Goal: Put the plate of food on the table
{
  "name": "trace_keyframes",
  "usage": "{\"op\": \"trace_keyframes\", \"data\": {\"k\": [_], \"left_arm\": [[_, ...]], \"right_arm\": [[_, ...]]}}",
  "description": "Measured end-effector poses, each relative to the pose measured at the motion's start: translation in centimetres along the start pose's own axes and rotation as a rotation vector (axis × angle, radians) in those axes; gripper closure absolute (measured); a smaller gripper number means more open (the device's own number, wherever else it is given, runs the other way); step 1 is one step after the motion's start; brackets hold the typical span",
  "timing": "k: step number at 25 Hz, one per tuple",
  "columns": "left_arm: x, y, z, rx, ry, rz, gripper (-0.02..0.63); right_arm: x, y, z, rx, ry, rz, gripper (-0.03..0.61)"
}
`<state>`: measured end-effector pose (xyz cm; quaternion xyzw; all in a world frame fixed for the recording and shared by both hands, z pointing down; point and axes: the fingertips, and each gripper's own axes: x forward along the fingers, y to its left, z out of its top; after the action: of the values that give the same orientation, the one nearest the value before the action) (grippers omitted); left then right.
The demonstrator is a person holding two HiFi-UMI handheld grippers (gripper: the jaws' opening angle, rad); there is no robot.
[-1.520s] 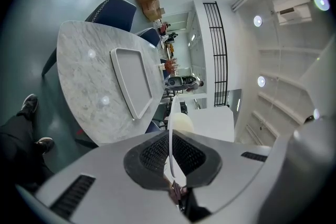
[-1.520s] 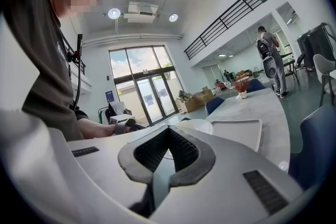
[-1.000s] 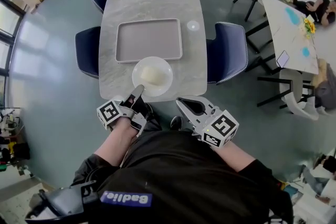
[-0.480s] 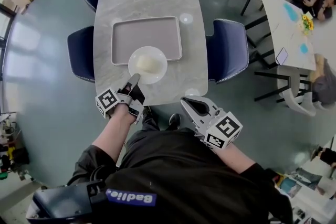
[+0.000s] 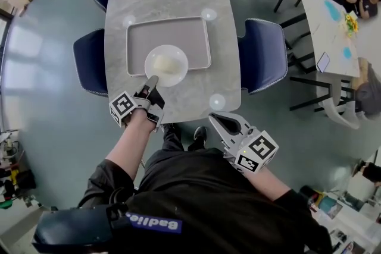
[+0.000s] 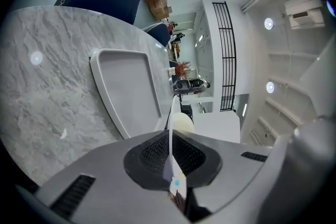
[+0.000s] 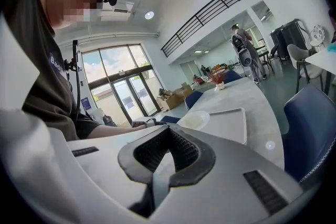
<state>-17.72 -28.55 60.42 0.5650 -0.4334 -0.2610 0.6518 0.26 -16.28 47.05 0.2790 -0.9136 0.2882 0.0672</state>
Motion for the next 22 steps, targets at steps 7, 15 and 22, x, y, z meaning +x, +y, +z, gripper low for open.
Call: {"op": "trace_keyframes", "data": {"k": [7, 15, 22], "left_arm": [[2.4, 1.1, 2.0, 0.015, 0.002, 0.015, 0.601], [4.8, 2.0, 3.9, 0.016, -0.021, 0.041, 0.601], [6.3, 3.6, 6.1, 0.039, -0.032, 0.08, 0.601]], "right_arm": [[1.9, 0.1, -0.4, 0.017, 0.011, 0.005, 0.568], [3.1, 0.1, -0.6, 0.024, 0.022, 0.005, 0.568], [3.3, -0.8, -0.3, 0.036, 0.013, -0.024, 0.568]]}}
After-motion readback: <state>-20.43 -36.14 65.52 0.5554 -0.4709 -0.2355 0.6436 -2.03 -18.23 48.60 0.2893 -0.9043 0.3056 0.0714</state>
